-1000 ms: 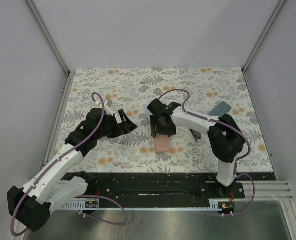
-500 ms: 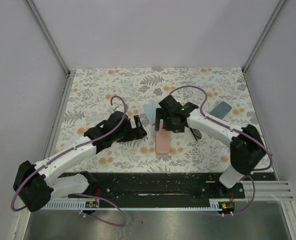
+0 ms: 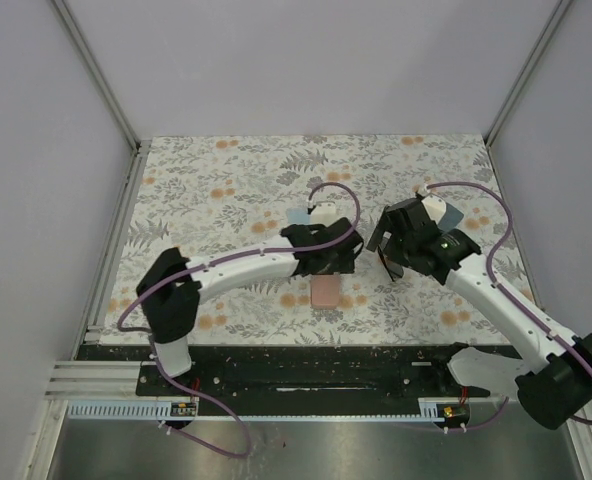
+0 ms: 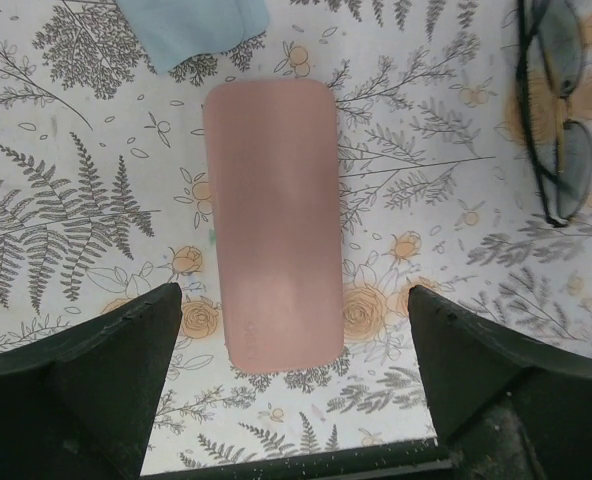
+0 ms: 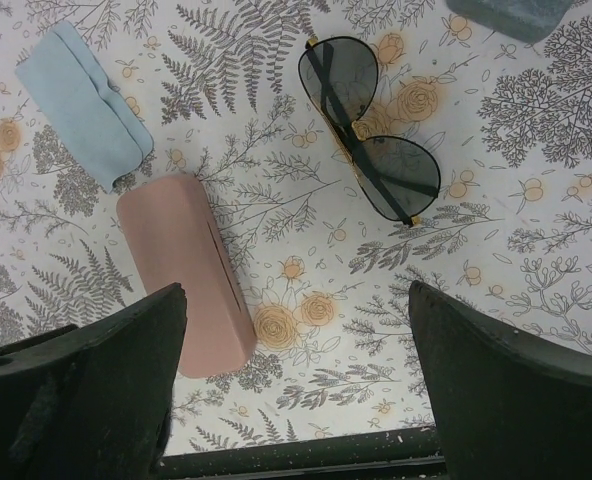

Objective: Organize the sunglasses

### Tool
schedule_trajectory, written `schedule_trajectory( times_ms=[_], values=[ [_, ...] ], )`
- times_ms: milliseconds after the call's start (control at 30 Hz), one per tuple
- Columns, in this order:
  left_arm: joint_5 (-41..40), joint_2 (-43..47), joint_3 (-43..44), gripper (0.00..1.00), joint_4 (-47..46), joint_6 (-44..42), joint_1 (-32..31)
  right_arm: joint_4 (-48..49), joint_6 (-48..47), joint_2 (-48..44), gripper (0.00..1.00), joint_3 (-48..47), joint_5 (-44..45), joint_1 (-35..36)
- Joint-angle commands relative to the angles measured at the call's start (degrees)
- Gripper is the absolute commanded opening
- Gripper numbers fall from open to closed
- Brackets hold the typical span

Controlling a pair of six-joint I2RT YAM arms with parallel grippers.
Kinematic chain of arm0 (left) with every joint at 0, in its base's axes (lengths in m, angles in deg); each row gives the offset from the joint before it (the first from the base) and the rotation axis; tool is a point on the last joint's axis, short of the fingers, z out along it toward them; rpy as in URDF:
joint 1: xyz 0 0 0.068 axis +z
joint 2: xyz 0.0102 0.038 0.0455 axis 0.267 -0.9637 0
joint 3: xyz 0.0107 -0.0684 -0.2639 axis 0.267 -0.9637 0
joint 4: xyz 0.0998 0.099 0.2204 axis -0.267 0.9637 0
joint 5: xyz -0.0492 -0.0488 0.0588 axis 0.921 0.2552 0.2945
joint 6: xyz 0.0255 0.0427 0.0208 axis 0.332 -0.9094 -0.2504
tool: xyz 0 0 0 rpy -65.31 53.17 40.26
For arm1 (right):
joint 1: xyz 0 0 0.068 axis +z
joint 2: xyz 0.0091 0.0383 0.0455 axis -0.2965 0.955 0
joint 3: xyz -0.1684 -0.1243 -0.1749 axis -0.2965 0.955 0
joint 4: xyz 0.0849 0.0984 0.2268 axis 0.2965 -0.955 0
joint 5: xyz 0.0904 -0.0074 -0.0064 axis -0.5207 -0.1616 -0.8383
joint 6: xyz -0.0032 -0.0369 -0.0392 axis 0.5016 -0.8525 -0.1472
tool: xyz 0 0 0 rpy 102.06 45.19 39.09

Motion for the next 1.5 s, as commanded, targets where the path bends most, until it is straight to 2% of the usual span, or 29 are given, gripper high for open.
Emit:
schedule_trajectory(
  times_ms=[0, 200, 467, 667, 967, 1033, 1133, 1267, 1333, 1400, 1467],
  values=[
    [-6.47, -6.33, 6.15, 0.99, 9.32, 3.96, -1.68, -0.69, 1.22, -3.9, 0.99, 0.95, 2.93, -0.33],
    [-6.82, -9.5, 7.03, 0.99, 9.33, 5.81, -1.69, 0.02, 0.52, -7.68, 0.99, 1.83, 1.35, -0.24],
    [-1.9, -11.96, 6.07, 0.99, 2.92, 3.44, -1.69, 0.72, -0.36, -10.14, 0.99, 2.98, 0.56, -0.24],
    [-0.76, -13.9, 7.03, 0.99, 1.77, 2.56, -1.6, 0.72, -1.06, -10.67, 1.0, 3.24, 0.12, -0.24],
    [-0.41, -15.92, 7.12, 0.9, 1.68, 2.91, -1.25, 0.63, -1.15, -11.64, 0.99, 3.33, 0.03, -0.33],
    [-0.32, -16.1, 6.86, 0.87, 1.59, 3.0, -1.25, 0.72, -0.89, -11.64, 0.99, 3.24, -0.06, -0.41],
    [-0.32, -15.66, 6.42, 0.75, 1.51, 3.17, -1.07, 0.63, -0.89, -11.72, 0.99, 3.15, -0.24, -0.33],
    [1.08, -12.24, 5.1, 0.49, -0.24, 0.03, -0.02, 1.24, -1.32, -11.37, 0.99, 3.33, -1.02, -0.33],
    [3.36, -9.17, 4.14, 0.44, -1.04, -2.09, 1.47, 2.12, -1.85, -10.76, 0.99, 3.5, -2.86, -0.41],
    [6.26, -3.74, 1.34, 0.44, -3.75, -4.72, 3.4, 2.74, -1.94, -9.71, 0.99, 2.81, -7.85, -0.68],
    [12.92, 3.21, -3.49, 0.44, -7.52, -6.83, 6.82, 3.53, -2.38, -8.13, 0.99, 1.32, -14.18, -1.12]
  ],
)
